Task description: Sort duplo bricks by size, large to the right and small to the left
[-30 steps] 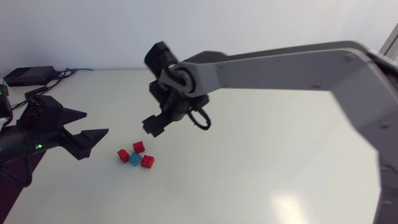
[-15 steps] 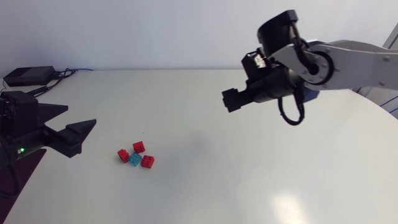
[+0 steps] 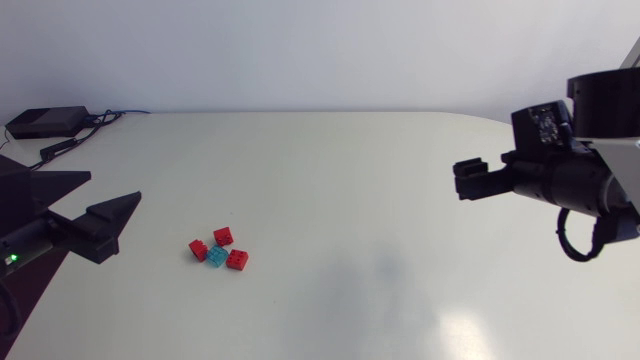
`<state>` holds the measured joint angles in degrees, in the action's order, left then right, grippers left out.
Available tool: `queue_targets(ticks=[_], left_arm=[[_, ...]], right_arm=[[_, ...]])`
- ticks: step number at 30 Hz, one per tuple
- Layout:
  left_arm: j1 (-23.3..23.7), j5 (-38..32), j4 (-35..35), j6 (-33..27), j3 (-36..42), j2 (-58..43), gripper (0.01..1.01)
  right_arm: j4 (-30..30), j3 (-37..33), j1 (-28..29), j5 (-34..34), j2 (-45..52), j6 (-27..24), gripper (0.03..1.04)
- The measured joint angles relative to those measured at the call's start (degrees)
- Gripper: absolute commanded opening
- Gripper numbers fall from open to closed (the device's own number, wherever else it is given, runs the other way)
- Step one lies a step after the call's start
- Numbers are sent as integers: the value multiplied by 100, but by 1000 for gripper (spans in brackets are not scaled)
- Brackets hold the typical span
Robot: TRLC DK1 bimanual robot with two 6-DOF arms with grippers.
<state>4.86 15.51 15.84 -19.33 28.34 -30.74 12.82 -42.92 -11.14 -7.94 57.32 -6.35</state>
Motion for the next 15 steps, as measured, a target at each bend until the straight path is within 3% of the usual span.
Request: queue_targets(ticks=[5,15], left_arm=[[0,-131,11,146,-63,236,982],[0,-549,48,278,-297,817,982]], right_arm=[[-85,466,509,20,-684,-199,1005],[-127,1200,975,24,-2044,-400,1005]])
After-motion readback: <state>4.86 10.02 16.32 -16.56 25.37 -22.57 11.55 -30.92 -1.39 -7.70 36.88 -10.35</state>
